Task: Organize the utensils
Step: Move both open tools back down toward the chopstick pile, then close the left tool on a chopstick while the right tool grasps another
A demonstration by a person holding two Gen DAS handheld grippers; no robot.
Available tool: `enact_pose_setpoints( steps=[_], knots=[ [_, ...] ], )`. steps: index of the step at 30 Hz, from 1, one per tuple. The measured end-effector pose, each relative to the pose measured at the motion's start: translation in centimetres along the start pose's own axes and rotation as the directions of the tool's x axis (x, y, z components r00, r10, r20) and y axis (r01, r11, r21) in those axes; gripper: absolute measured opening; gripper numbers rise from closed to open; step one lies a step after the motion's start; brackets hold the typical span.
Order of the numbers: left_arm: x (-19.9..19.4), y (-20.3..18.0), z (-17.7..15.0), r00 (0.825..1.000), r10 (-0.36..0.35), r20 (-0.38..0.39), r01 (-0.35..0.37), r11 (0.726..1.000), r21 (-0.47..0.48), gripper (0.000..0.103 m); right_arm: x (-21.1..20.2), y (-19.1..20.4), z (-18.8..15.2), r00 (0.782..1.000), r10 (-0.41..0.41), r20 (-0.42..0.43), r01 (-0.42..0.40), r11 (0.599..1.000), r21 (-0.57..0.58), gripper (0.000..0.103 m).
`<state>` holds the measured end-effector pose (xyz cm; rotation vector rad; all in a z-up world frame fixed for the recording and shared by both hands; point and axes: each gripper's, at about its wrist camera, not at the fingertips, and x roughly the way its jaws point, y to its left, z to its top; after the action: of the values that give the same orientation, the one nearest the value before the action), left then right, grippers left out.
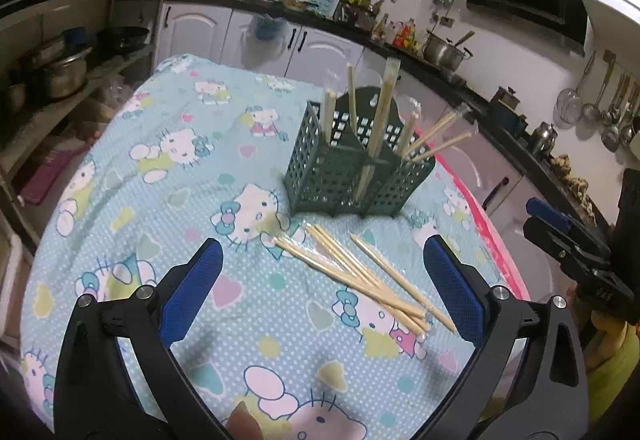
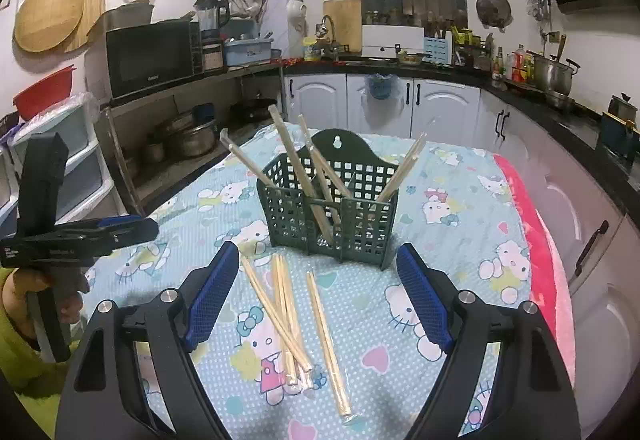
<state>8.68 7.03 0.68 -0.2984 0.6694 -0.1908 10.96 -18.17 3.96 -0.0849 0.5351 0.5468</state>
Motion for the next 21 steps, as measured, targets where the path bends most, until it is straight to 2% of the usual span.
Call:
enact_pose_setpoints(
  steps=[7,16,18,21],
  knots=[
    [1.6,0.2,-0.9,0.999,0.003,-0.047,-0.003,1.000,-0.007,0.092,1.2,-0.3,-0.8,0.999,-0.002,-0.039,0.002,1.000,0.000,0.078],
    [4.0,1.9,-1.5,0.994,0.001,-0.113,-0.009,0.998,-0.069,0.092,3.1,-1.7,-1.8,0.996,-0.012,-0.090,0.014,1.000,0.021,0.075],
    [4.9,2.5,-1.5,0.991,-0.010,-0.137,-0.003,0.996,-0.094,0.089,3.6,-1.8,-2.0,0.994,-0.007,-0.107,0.010,1.000,0.027,0.072],
    [6.2,3.3,-1.5,0.984,-0.039,-0.175,0.013,0.989,-0.150,0.075,4.5,-2.0,-2.5,0.991,0.000,-0.135,0.004,0.999,0.033,0.066]
  ],
)
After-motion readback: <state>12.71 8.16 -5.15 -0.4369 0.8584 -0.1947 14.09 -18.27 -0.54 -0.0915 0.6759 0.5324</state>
